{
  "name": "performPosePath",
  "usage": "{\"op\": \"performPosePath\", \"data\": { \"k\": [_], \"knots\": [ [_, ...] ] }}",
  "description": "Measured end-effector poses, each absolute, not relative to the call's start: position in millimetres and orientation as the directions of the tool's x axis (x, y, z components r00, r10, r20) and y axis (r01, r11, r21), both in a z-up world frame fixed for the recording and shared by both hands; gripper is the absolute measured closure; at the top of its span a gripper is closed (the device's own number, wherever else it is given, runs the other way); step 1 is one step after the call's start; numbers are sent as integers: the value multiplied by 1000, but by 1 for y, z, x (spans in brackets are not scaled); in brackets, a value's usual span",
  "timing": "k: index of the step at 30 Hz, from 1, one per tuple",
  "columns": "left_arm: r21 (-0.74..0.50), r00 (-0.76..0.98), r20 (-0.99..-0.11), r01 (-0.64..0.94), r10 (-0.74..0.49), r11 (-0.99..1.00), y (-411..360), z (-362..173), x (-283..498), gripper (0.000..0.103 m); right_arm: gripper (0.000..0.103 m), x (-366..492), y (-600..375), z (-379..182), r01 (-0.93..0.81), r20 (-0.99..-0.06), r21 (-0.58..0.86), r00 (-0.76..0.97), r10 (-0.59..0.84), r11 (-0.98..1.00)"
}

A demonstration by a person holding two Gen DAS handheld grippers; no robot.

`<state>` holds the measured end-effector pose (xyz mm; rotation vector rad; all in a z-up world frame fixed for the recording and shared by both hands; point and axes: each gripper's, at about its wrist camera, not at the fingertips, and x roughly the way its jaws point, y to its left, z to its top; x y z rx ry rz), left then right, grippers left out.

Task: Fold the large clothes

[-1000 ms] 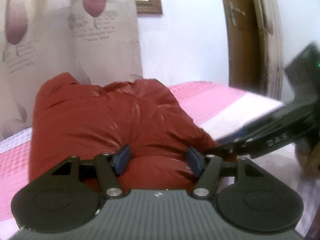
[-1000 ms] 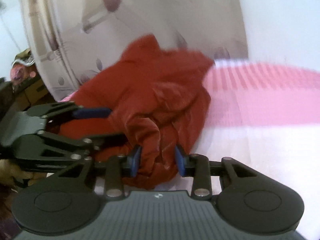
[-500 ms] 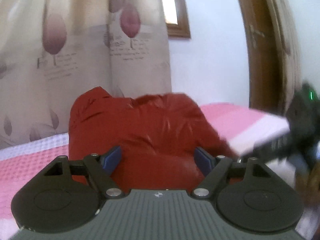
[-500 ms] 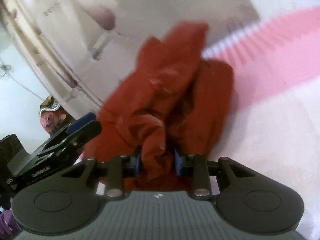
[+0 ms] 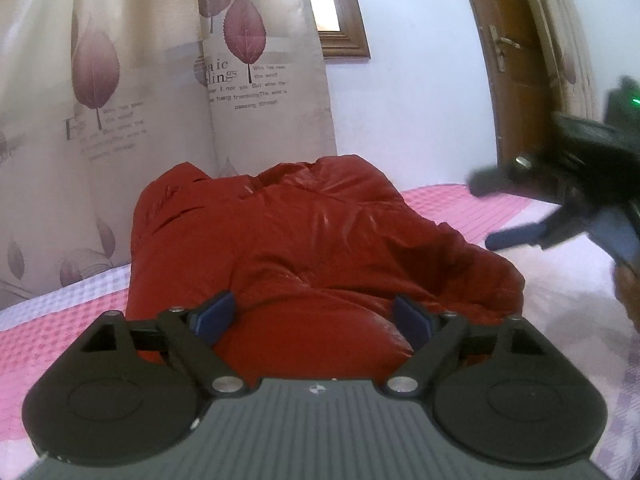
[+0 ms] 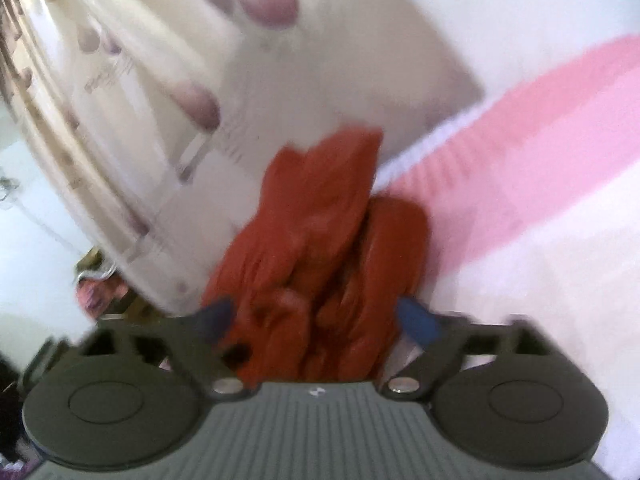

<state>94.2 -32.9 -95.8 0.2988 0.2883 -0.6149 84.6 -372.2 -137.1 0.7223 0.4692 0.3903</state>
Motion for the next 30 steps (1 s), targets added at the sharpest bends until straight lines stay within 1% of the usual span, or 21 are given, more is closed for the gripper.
{"op": "performPosePath", "data": {
  "k": [4,7,8,9,10,11,12,14,15,17,19,21,24,25,26,27,28,29,30],
  "knots": [
    [186,779,-351,602,-520,776,-33,-96,94,17,0,124,-386,-146,-102,-286,799,803,523,593],
    [186,779,-350,603,-521,776,-33,-96,94,17,1,153,-364,-148,-137,-326,770,755,569,624],
    [187,780,-348,601,-520,777,-33,-96,94,17,19,158,-352,-146,-162,-339,748,741,580,643],
    [184,783,-344,598,-519,780,-31,-95,95,17,43,166,-338,-144,-186,-366,710,726,582,679],
    [173,785,-338,594,-519,786,-28,-95,95,17,50,171,-329,-140,-205,-365,696,724,585,688],
    [147,783,-332,593,-525,792,-24,-94,96,15,66,173,-324,-135,-237,-333,706,721,608,667],
    [113,778,-327,596,-536,795,-19,-93,98,13,68,173,-321,-128,-278,-286,720,716,637,636],
    [84,774,-323,597,-545,798,-13,-92,100,12,69,173,-319,-126,-341,-192,754,703,685,562],
    [94,774,-324,599,-545,795,-14,-92,100,12,69,176,-321,-136,-320,-181,788,696,694,527],
    [126,771,-316,611,-553,781,-18,-93,95,12,69,184,-330,-176,-227,-183,868,681,709,442],
    [133,766,-298,624,-569,770,-24,-90,88,12,69,186,-338,-206,-176,-116,933,676,728,313],
    [143,758,-275,641,-591,754,-30,-85,81,13,69,186,-341,-215,-165,-92,949,675,732,270],
    [165,734,-238,676,-636,718,-44,-74,70,16,70,188,-341,-215,-177,-88,946,669,738,273],
    [162,717,-235,695,-656,701,-50,-71,69,21,70,188,-341,-216,-177,-81,949,667,741,262],
    [154,700,-236,711,-673,686,-55,-70,69,30,69,188,-341,-217,-180,-76,949,665,743,259],
    [131,672,-241,738,-701,662,-61,-70,71,35,68,188,-343,-217,-185,-72,949,663,745,257],
    [99,639,-252,764,-727,637,-66,-71,74,44,67,187,-343,-217,-191,-61,951,657,751,245],
    [70,607,-266,787,-749,613,-72,-73,78,48,66,190,-346,-219,-190,-53,954,653,755,232],
    [54,578,-274,807,-769,588,-77,-76,81,48,65,190,-348,-220,-186,-52,957,648,760,224]
  ]
}}
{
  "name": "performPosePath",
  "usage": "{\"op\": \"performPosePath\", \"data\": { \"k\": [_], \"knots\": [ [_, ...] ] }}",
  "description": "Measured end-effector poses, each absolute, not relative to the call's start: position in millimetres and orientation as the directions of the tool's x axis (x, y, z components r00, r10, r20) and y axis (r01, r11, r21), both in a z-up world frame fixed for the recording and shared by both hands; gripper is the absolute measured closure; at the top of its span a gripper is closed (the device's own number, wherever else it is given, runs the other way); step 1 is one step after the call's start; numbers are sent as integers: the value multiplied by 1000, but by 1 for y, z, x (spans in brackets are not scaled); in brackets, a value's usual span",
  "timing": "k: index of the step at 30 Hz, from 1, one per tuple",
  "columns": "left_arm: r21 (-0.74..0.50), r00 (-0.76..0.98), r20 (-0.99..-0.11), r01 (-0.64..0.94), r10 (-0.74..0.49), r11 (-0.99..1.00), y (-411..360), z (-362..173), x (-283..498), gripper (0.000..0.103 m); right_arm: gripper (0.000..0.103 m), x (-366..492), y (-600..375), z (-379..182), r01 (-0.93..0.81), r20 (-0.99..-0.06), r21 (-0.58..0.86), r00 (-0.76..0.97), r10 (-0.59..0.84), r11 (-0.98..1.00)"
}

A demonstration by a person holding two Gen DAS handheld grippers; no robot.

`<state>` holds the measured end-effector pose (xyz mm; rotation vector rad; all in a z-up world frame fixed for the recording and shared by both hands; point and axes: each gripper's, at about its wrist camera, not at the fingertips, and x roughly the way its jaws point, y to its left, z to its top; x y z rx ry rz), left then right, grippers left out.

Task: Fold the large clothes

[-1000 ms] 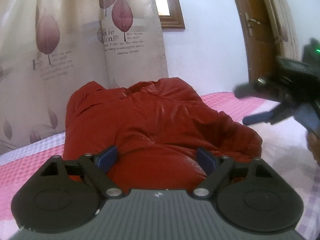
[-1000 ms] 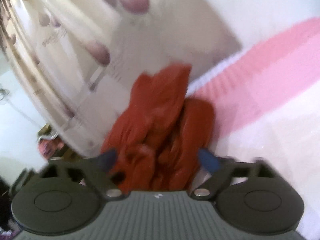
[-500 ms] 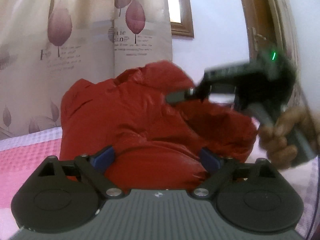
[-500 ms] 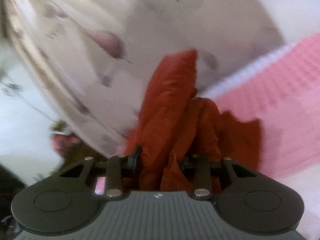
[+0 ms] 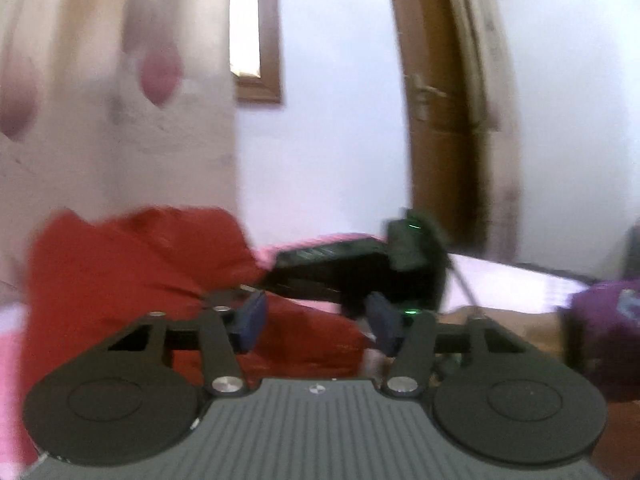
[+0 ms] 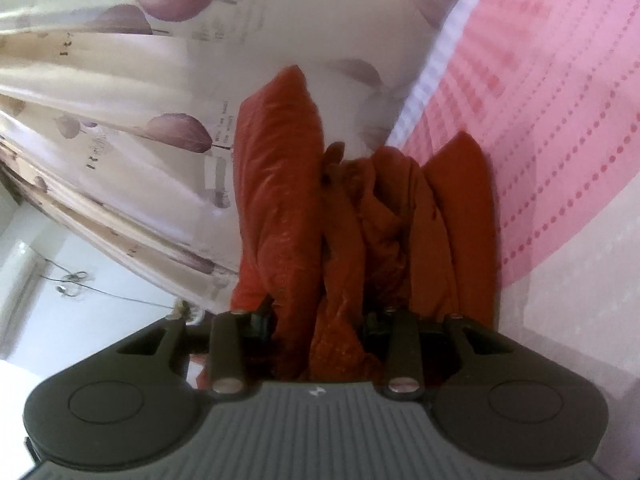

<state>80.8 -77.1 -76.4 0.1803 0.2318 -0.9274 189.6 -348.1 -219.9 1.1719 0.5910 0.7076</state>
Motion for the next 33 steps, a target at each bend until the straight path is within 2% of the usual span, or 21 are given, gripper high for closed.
{"op": "performPosePath", "data": {
  "k": [3,6,7,9,10,11,12,15,17,19,20,21,23,27,30,33],
  "knots": [
    [102,542,-282,837,-791,537,-95,-89,81,49,63,193,-351,-217,-185,-57,959,616,786,214],
    [77,510,-309,855,-803,513,-105,-99,88,49,60,200,-353,-209,-195,-98,947,581,808,255],
    [54,499,-349,855,-793,515,-111,-103,96,48,59,203,-353,-205,-199,-114,942,567,816,270],
    [-70,452,-380,856,-807,512,-109,-108,115,46,52,209,-356,-201,-211,-148,930,536,831,301],
    [-115,448,-393,842,-803,527,-109,-109,124,50,50,211,-357,-200,-223,-159,923,520,839,313],
    [-103,471,-429,822,-771,559,-114,-110,130,66,47,213,-359,-197,-230,-177,915,509,842,332],
    [-64,484,-447,821,-752,567,-116,-111,131,70,44,216,-362,-188,-240,-212,899,497,841,367],
    [-62,467,-444,835,-765,546,-110,-113,130,69,33,216,-375,-148,-323,-310,780,545,779,536],
    [-68,468,-439,834,-767,547,-109,-114,132,68,31,210,-383,-114,-373,-366,641,620,694,671],
    [-72,470,-436,832,-768,550,-111,-114,132,68,34,199,-381,-79,-442,-320,515,696,643,735],
    [-68,472,-433,832,-768,550,-112,-114,131,67,46,195,-376,-66,-475,-294,465,713,636,747],
    [-62,475,-431,833,-767,550,-112,-114,130,67,63,194,-368,-57,-490,-298,417,722,625,765],
    [-48,480,-430,833,-764,551,-111,-117,128,67,78,200,-338,-50,-501,-368,271,735,569,822],
    [-43,488,-433,829,-758,558,-111,-120,120,67,81,223,-298,-71,-519,-502,127,701,506,845],
    [-35,485,-446,831,-753,556,-115,-121,121,67,84,242,-299,-93,-515,-567,157,652,504,843],
    [-33,477,-465,832,-745,553,-118,-123,123,67,84,249,-298,-108,-516,-609,106,642,466,850]
  ]
}}
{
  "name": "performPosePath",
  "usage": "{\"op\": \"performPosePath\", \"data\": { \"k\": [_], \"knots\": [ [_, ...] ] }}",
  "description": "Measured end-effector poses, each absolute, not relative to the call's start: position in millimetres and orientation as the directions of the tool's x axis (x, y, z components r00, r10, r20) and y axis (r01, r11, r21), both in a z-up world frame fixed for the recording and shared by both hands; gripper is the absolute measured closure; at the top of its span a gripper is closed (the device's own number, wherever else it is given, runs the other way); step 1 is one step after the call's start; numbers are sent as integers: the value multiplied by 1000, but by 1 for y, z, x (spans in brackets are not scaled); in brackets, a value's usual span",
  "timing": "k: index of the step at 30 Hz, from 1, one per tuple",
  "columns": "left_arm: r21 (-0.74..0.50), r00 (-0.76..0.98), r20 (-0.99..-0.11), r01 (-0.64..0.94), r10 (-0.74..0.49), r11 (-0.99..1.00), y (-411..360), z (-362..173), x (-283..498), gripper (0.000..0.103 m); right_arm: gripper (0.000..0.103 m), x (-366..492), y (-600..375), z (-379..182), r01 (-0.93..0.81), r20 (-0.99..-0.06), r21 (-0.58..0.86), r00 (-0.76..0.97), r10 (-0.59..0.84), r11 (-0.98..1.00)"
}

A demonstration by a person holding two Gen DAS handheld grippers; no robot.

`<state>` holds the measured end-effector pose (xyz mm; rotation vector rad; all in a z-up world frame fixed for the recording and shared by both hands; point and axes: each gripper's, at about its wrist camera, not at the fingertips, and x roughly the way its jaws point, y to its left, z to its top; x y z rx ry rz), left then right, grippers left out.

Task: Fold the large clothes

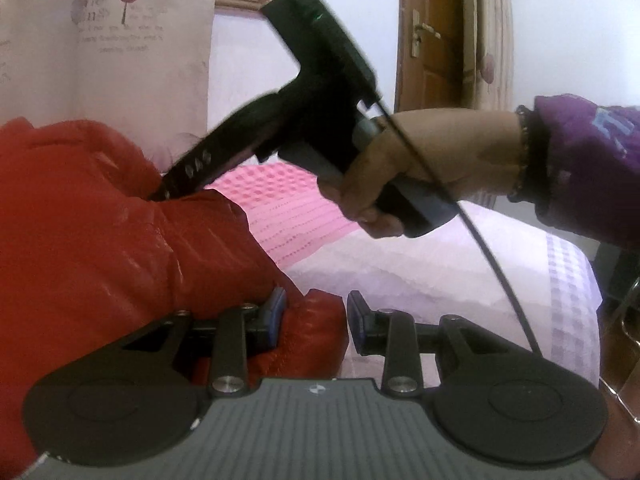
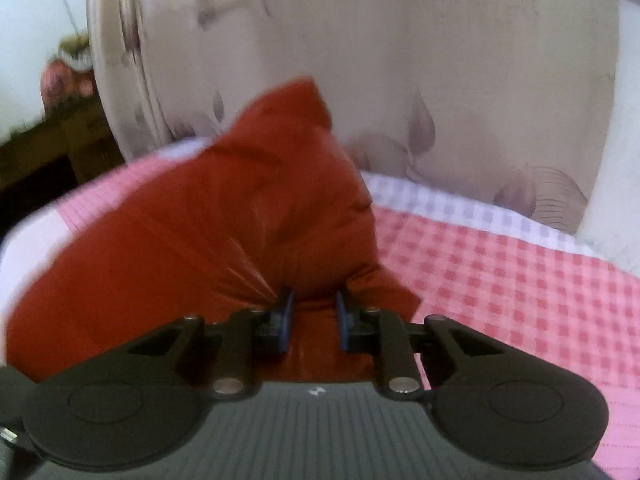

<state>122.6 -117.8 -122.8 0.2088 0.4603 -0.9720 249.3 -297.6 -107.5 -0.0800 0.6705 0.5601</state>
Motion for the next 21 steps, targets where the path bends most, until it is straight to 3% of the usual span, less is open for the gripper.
{"op": "performPosePath", "data": {
  "k": [8,15,21],
  "knots": [
    [-73,460,-495,823,-737,563,-119,-124,136,67,84,251,-293,-133,-493,-616,62,665,422,868],
    [-41,480,-510,815,-714,578,-127,-123,134,68,84,243,-304,-150,-445,-532,166,711,460,880],
    [-9,500,-519,807,-693,590,-133,-122,131,68,84,236,-306,-152,-430,-500,162,740,449,888]
  ]
}}
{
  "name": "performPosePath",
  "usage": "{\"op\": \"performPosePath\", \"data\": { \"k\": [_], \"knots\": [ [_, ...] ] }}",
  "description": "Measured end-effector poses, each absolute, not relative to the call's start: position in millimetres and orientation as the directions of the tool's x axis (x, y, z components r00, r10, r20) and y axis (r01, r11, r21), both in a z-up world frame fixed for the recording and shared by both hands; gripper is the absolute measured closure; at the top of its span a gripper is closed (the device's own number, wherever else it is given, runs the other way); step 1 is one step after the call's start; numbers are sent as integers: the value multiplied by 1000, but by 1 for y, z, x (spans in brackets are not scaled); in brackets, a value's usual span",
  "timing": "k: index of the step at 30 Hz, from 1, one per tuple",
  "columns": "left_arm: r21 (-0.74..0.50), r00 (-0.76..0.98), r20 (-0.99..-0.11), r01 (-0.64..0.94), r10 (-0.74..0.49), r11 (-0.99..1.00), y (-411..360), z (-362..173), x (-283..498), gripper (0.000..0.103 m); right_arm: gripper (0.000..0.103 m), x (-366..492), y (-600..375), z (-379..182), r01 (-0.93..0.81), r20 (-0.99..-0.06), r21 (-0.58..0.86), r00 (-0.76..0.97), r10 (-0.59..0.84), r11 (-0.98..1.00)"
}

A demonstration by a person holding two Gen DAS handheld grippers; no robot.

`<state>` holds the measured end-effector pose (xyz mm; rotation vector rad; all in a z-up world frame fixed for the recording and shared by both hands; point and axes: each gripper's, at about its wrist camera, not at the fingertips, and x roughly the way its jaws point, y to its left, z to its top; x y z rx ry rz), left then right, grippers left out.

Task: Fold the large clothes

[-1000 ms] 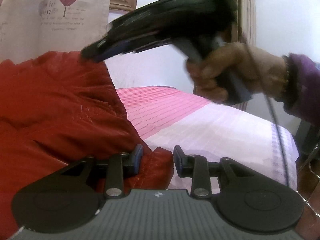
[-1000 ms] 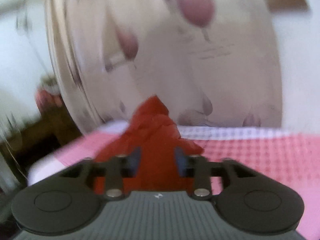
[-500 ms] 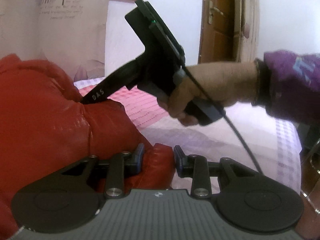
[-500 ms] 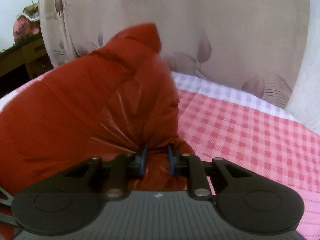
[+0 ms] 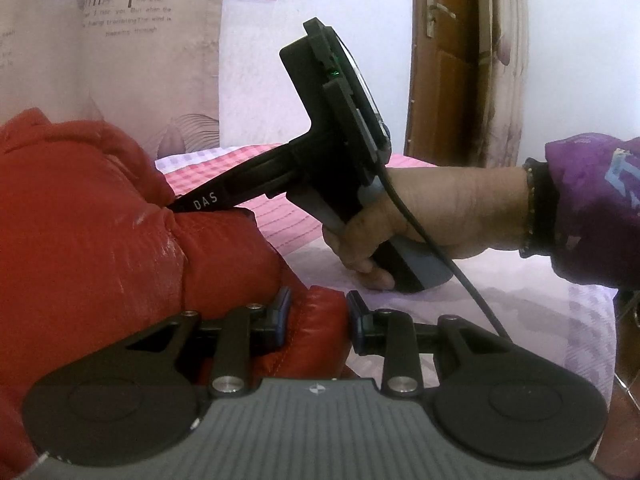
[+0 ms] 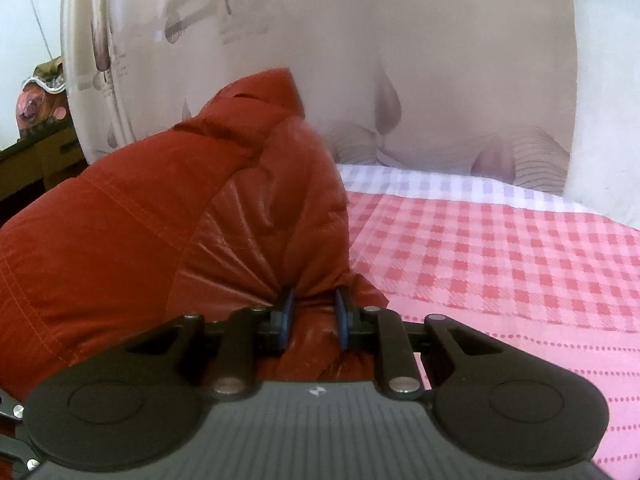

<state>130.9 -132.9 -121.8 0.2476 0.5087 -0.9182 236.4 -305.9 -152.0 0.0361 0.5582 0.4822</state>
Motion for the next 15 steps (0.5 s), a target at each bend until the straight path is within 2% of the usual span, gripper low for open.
{"op": "performPosePath", "data": {
  "k": [10,15],
  "knots": [
    [-1,505,-520,806,-689,592,-132,-122,129,68,81,228,-298,-155,-409,-483,112,774,409,906],
    [14,511,-520,806,-684,591,-134,-122,127,68,76,229,-299,-154,-396,-484,113,779,399,911]
  ]
}}
